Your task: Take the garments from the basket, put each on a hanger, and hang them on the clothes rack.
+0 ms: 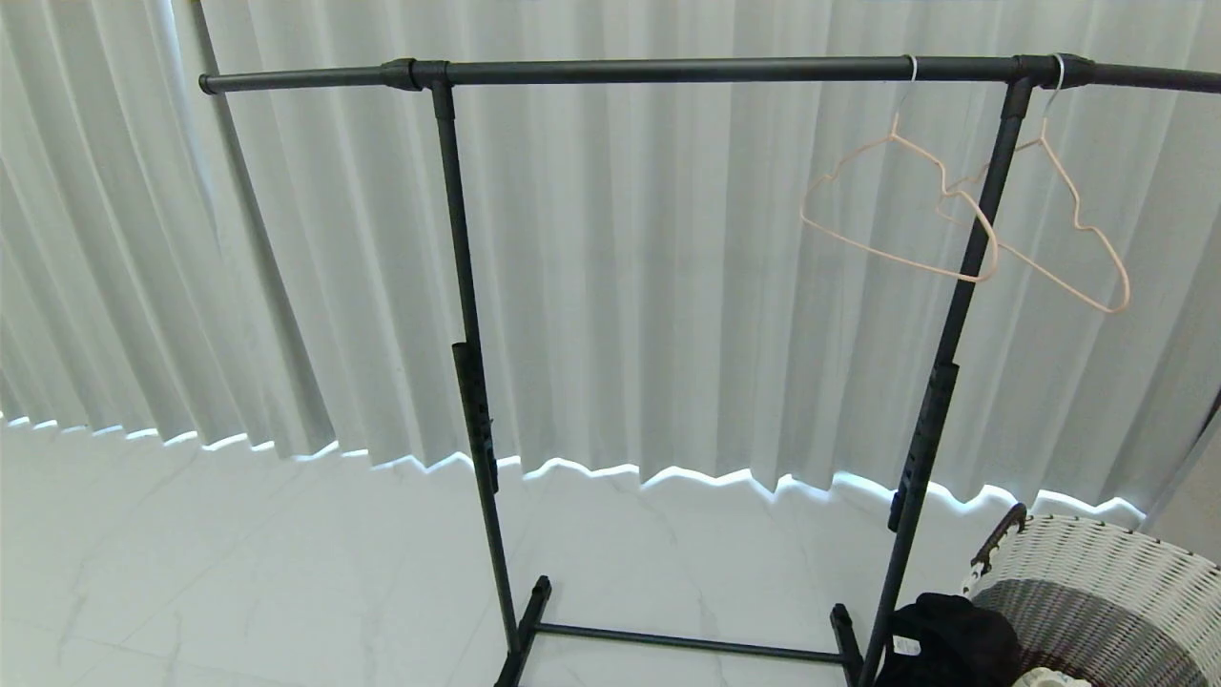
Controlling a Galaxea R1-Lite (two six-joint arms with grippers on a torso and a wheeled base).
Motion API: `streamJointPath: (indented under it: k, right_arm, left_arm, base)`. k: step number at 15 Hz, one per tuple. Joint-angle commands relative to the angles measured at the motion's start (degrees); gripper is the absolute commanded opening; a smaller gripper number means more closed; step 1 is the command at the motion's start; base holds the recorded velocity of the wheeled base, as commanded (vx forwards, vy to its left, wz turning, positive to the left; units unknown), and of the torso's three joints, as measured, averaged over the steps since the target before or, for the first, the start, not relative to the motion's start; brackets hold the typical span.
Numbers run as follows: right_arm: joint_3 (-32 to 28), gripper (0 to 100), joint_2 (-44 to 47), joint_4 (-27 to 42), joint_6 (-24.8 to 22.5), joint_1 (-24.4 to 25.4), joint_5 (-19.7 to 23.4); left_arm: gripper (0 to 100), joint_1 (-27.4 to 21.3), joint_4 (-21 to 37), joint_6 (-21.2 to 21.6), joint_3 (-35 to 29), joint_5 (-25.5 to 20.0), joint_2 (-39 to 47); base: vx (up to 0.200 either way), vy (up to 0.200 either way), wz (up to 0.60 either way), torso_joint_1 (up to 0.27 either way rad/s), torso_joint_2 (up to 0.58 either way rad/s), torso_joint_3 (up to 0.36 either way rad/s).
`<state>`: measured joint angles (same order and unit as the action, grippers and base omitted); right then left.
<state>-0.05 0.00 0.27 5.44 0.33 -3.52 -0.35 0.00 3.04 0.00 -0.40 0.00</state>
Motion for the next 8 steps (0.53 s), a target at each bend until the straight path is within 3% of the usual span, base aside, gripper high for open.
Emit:
streamJointPath:
  k: [1, 4, 5, 7, 8]
  right_arm:
    - [0.0, 100, 0.0, 0.0, 0.0, 0.0, 0.0]
    - [0.0, 100, 0.0, -1.1, -2.4, 0.0, 0.1]
    - [-3.2, 100, 1.1, -1.5, -3.0, 0.3, 1.6]
    - [-11.4, 100, 10.4, 1.0, -3.8, 2.8, 3.8]
    - [-15.6, 100, 20.1, 4.1, -8.1, 5.2, 3.4]
  left_arm:
    - [100, 0.0, 0.0, -1.3, 0.0, 0.1, 0.0]
    - [100, 0.0, 0.0, -1.1, 0.0, 0.1, 0.0]
    - [100, 0.0, 0.0, -1.1, 0.0, 0.1, 0.0]
    - [100, 0.0, 0.0, -1.1, 0.0, 0.1, 0.0]
    - [100, 0.0, 0.0, -1.1, 0.0, 0.1, 0.0]
  base:
    - [0.0, 0.0, 0.0, 0.0, 0.0, 0.0]
    - [0.0, 0.0, 0.0, 0.0, 0.0, 0.0]
    - [0.0, 0.0, 0.0, 0.0, 0.0, 0.0]
    - [0.0, 0.0, 0.0, 0.0, 0.0, 0.0]
    - [0.0, 0.0, 0.0, 0.0, 0.0, 0.0]
